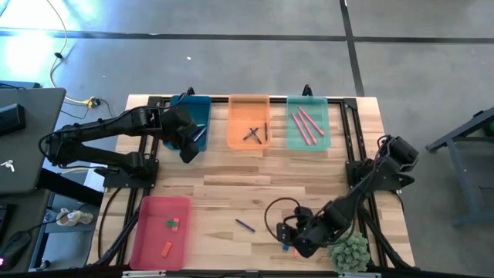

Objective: Sort crayons/erasers/pens/pencils in bins
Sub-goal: Put the pink pencil into the light blue bin

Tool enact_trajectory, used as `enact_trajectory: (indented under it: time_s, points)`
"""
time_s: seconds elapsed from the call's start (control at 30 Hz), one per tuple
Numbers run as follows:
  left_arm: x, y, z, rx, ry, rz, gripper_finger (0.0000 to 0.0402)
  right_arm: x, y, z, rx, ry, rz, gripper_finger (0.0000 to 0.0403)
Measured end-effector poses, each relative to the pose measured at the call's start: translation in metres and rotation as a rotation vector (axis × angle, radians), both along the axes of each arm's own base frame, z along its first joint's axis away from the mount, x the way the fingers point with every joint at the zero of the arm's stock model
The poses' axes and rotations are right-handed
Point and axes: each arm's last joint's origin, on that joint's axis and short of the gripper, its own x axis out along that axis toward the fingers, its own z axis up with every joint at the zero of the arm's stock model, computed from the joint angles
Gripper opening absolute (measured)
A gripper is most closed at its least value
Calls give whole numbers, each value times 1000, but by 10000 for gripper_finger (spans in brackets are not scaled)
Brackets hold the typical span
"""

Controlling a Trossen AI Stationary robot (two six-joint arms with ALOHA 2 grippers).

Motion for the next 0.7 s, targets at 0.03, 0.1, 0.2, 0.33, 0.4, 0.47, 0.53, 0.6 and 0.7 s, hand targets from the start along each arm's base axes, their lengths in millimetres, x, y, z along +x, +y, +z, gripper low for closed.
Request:
enact_trajectory:
  time_s: [0.03, 0.1, 0.2, 0.33, 0.4, 0.47, 0.53, 0.6, 0.7]
  points:
    - [0, -1, 0, -3, -1, 1, 119, 0, 2, -1, 5, -2, 6, 169]
    - [1, -2, 0, -6, -2, -1, 119, 0, 6, -1, 21, -19, 11, 169]
    - [2, -4, 0, -7, -2, -9, 119, 1, 8, 1, 44, -39, 4, 169]
    - [2, -6, 0, -8, -2, -19, 119, 5, 12, 15, 68, -69, 2, 169]
    - [2, -6, 0, -8, -2, -22, 119, 4, 11, 25, 47, -57, -1, 169]
    - [2, -6, 0, -8, -2, -21, 119, 2, 9, 35, 12, -22, -4, 169]
    - [2, -6, 0, -8, -3, -20, 119, -1, 7, 41, -23, 30, -17, 169]
    - [2, -6, 0, -8, -2, -19, 119, -3, 8, 44, -50, 97, -15, 169]
    - [2, -6, 0, -5, -1, -18, 119, 1, 13, 44, -88, 177, -7, 169]
